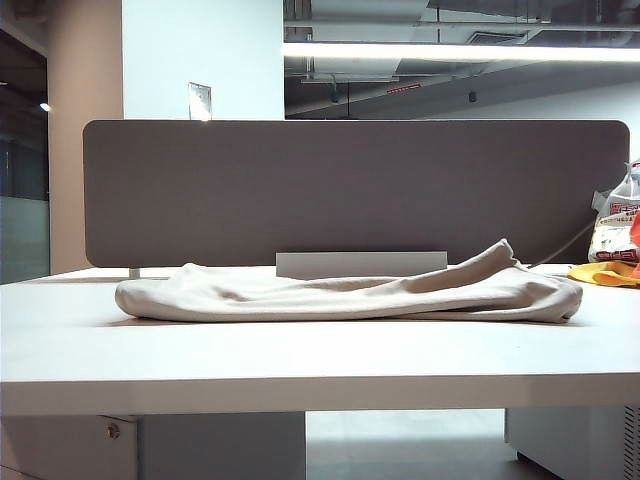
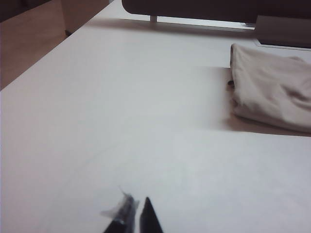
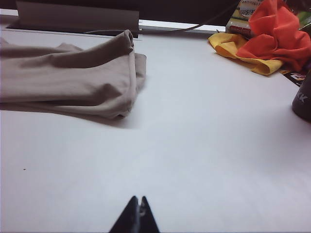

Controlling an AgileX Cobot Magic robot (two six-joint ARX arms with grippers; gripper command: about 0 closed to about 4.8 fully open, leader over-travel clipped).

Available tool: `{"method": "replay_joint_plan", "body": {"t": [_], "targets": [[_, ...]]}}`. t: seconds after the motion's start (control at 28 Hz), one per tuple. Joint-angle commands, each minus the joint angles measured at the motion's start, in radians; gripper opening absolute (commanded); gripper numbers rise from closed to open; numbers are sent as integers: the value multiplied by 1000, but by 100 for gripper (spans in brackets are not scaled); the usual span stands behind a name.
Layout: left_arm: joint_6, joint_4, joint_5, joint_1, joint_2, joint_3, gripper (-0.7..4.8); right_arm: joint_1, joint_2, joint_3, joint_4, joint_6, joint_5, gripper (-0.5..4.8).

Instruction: Fold the bottom side of the T-shirt horizontally towards the center, about one-third of the way, then fold the sleeve back towards the center, creating a straight line along the edge of the T-shirt, and finally fold the bottom of the T-shirt up towards the top, creating a neat rectangle.

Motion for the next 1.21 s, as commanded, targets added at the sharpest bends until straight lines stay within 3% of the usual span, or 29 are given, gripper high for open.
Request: {"method": "replay_joint_plan", "body": {"t": [0.04, 1.21], "targets": [[1, -9, 3, 0, 0, -8, 25, -1, 0, -4, 31, -2, 2, -1], [1, -9, 3, 0, 0, -8, 25, -1, 0, -4, 59, -2, -1, 0]]}}
